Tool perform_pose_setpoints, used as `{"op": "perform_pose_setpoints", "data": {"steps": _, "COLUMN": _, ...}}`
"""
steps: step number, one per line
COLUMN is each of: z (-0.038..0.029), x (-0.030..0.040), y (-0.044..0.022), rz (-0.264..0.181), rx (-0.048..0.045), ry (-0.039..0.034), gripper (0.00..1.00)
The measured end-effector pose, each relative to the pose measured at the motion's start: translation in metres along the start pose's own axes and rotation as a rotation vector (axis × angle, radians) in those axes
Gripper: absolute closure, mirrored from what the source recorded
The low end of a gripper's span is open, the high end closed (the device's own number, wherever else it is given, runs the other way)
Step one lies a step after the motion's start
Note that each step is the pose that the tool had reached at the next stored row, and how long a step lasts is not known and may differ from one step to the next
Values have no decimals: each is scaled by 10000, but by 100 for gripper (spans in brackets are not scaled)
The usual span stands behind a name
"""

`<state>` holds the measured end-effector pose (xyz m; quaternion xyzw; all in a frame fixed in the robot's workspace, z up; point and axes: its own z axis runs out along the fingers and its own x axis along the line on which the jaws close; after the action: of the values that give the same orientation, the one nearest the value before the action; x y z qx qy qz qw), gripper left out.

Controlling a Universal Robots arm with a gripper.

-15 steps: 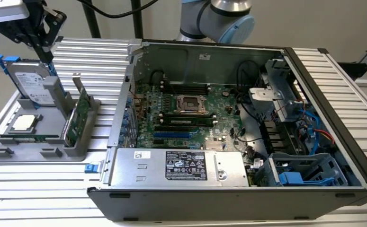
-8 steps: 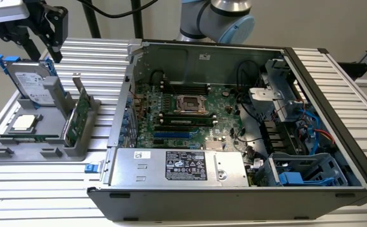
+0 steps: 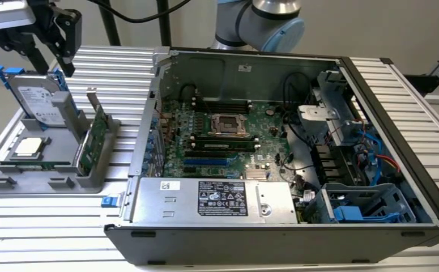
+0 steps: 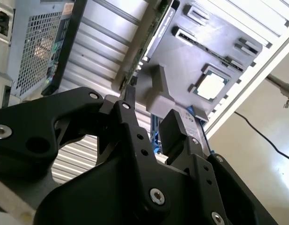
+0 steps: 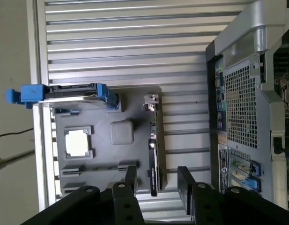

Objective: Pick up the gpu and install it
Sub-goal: 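Pick up the gpu and move the gpu toward the slot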

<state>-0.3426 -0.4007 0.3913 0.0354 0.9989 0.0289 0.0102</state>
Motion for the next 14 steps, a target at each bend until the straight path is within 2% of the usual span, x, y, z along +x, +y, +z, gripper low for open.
{"op": "perform_pose_setpoints", "data": {"steps": 14, "z": 27, "x": -5, "y": -25, "rz": 1, "rx": 1, "ry": 1, "gripper": 0}}
